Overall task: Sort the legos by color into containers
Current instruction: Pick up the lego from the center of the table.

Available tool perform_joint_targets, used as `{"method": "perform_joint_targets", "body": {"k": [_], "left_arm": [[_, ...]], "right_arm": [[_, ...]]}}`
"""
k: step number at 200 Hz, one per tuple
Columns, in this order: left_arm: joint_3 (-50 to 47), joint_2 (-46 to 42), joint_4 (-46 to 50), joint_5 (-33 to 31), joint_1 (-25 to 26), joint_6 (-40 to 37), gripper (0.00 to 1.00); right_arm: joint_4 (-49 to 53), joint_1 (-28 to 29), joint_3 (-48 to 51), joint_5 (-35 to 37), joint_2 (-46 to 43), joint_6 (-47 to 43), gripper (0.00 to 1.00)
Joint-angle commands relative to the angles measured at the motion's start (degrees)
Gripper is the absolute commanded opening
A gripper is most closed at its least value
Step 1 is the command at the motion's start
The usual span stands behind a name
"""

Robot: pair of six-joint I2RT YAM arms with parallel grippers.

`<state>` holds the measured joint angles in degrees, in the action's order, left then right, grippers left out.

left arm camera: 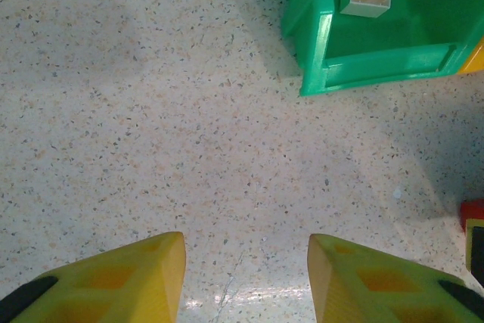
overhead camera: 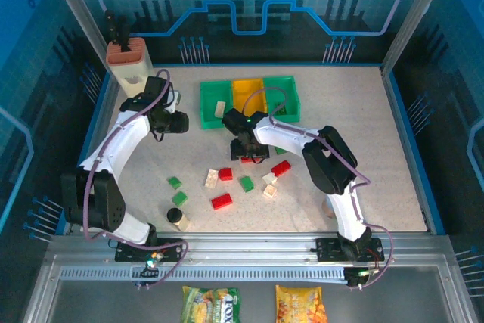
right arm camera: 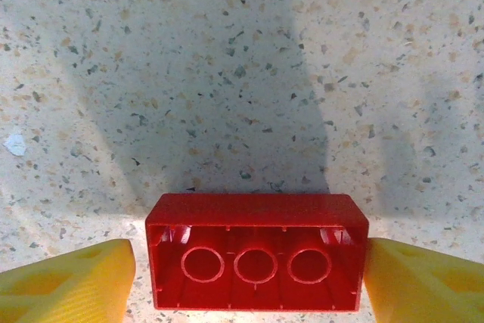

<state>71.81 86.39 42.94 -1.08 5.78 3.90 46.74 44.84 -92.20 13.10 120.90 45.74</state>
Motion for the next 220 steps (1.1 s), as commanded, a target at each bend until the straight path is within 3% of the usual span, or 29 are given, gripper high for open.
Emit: {"method": "perform_joint_targets", "body": {"k": [1, 141, 220], "left_arm": [[-0.7, 0.1, -0.5, 1.5, -0.6, -1.3, 0.48], [-1.1, 0.1, -0.7, 1.2, -0.7, -1.6, 0.47], [-1.1, 0.3, -0.8, 1.1, -0.8, -1.7, 0.47]], "right_arm": [[-0.2, 0.1, 0.7, 1.1, 1.3, 1.3, 0.77], [0.0, 0.0, 0.6, 1.8, 0.2, 0.6, 0.62], [1.9, -1.1, -2.6, 3.1, -1.1, -2.1, 0.61]]}}
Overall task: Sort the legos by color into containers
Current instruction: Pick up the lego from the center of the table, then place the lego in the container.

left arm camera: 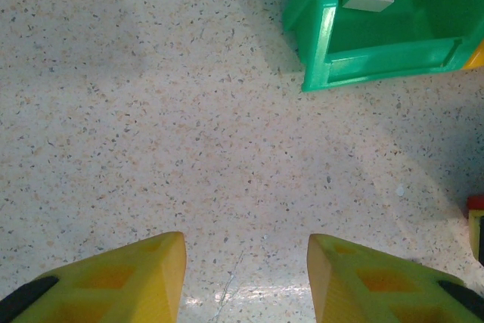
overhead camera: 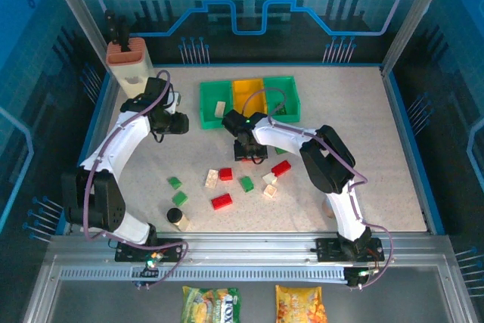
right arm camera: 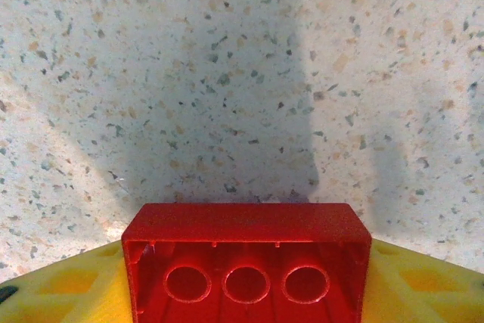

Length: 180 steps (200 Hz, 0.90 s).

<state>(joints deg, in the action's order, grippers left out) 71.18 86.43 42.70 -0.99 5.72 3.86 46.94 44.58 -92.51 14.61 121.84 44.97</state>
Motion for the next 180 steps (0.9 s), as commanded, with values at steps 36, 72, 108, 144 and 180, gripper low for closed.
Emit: {"method": "perform_joint_targets", "body": {"k": [36, 72, 108, 144, 180], "left_arm": [[-0.4, 0.4, -0.5, 1.2, -0.7, -1.5, 0.47], [-0.4, 0.5, -0.5, 1.2, -0.8, -1.6, 0.47], [-0.4, 0.4, -0.5, 1.2, -0.8, -1.6, 0.47], [-0.4, 0.5, -0.7, 1.5, -0.8, -1.5, 0.47], [-0.5, 0.6, -0.9, 1.6, -0.8, -1.5, 0.47]], "right_arm": [[3.0, -1.9, -5.8, 2.2, -1.5, -3.4, 0.6], [4.7, -3.4, -10.9, 3.1, 0.2, -6.0, 0.61], [6.6, -5.2, -17.7, 4.3, 2.6, -9.1, 0.61], [7.9, -6.6, -25.5, 6.1, 6.3, -12.2, 0.62], [6.6, -8.6, -31.7, 5.3, 10.3, -14.5, 0.62]]}}
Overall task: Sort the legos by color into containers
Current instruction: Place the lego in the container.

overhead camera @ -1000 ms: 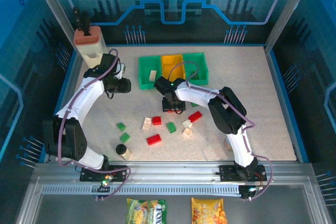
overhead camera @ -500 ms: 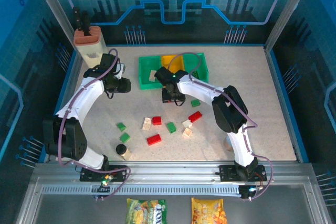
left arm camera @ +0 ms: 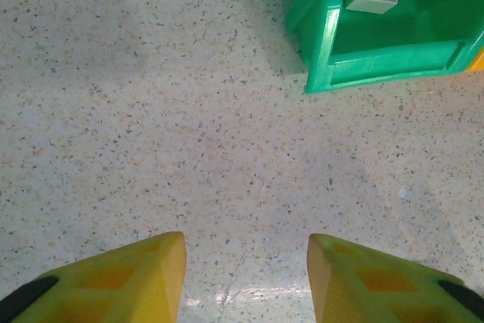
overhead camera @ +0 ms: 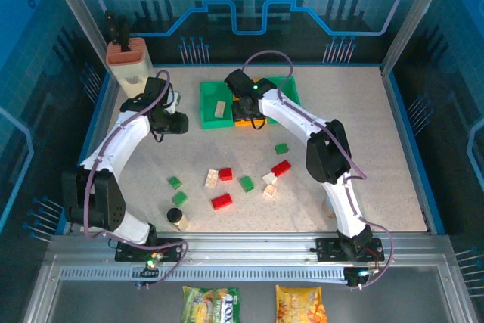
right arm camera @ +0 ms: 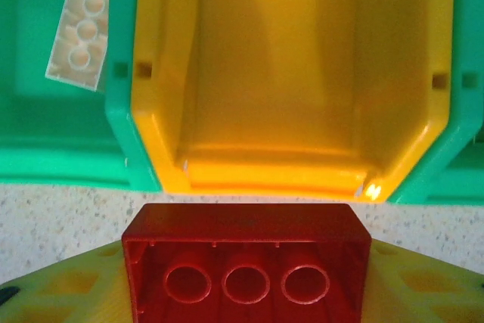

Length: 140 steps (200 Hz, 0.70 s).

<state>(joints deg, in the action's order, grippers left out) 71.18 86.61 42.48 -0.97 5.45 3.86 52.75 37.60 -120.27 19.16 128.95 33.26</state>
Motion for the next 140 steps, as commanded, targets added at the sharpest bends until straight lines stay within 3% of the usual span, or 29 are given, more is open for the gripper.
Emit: {"method": "perform_joint_targets", "body": {"k": [1, 82, 140], "left_arm": [[-0.5, 0.4, -0.7, 1.6, -0.6, -1.5, 0.47], [-0.5, 0.9, -0.9, 2.0, -0.6, -1.4, 0.47], [-0.7, 1.0, -0.9, 2.2, -0.6, -1.1, 0.47]], "right_arm": [[0.8, -1.6, -4.1, 0.7, 3.3, -2.8, 0.62], [2.2, -4.9, -19.3, -0.6, 14.4, -5.4, 0.62], [-2.1, -6.2, -21.0, -2.9, 17.3, -6.5, 0.62]]}}
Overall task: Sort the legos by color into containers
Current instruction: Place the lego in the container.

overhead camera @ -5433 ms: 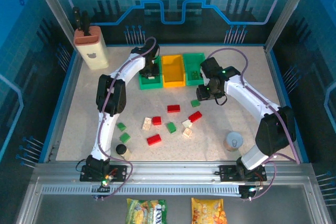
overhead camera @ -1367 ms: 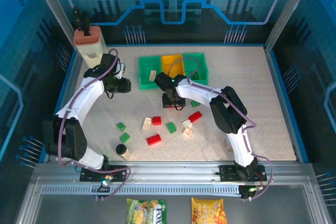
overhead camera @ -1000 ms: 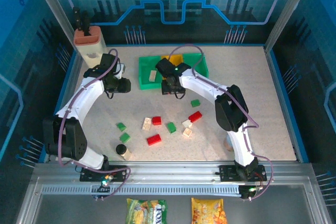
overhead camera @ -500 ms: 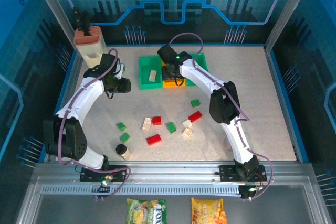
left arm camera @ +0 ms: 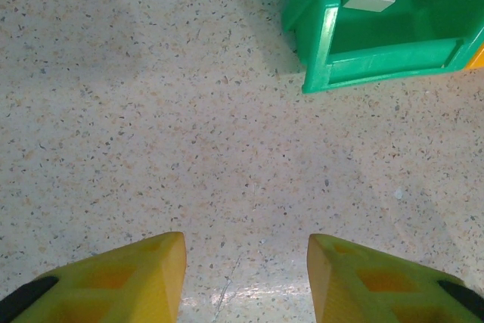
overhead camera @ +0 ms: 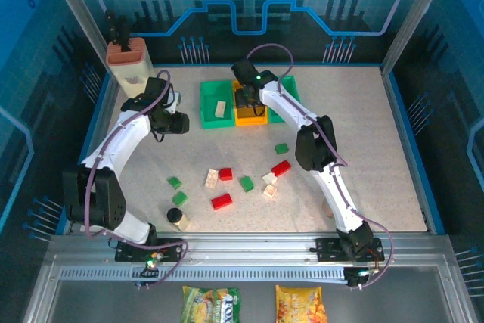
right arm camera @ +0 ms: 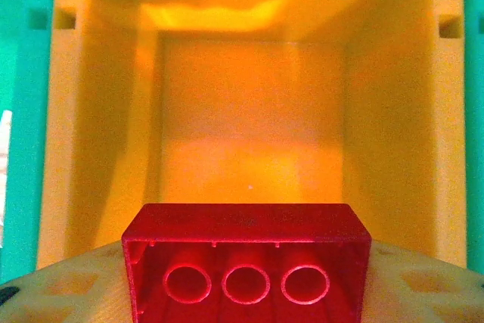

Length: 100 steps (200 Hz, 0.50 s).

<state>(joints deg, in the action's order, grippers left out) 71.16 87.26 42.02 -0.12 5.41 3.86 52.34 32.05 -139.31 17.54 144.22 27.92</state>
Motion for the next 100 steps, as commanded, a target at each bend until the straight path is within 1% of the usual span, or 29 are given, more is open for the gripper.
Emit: {"method": "perform_joint_targets", "body": {"k": [1, 42, 85, 100], "left_arm": [[-0.7, 0.4, -0.4, 1.3, -0.5, -1.1, 0.47], [-0.7, 0.6, -0.4, 1.5, -0.6, -1.1, 0.47], [-0.6, 0.6, -0.4, 1.5, -0.5, -1.1, 0.47], [-0.6, 0.6, -0.4, 1.6, -0.5, -1.1, 0.47]], "right_arm": [[-1.8, -0.6, -1.9, -1.3, 2.1, -1.1, 0.62], [-2.4, -0.6, -2.7, -1.4, 3.7, -0.7, 0.64], [-2.3, -0.4, -2.7, -1.1, 3.2, -0.6, 0.71], [-2.3, -0.4, -2.7, -0.9, 2.6, -0.8, 0.72]]}}
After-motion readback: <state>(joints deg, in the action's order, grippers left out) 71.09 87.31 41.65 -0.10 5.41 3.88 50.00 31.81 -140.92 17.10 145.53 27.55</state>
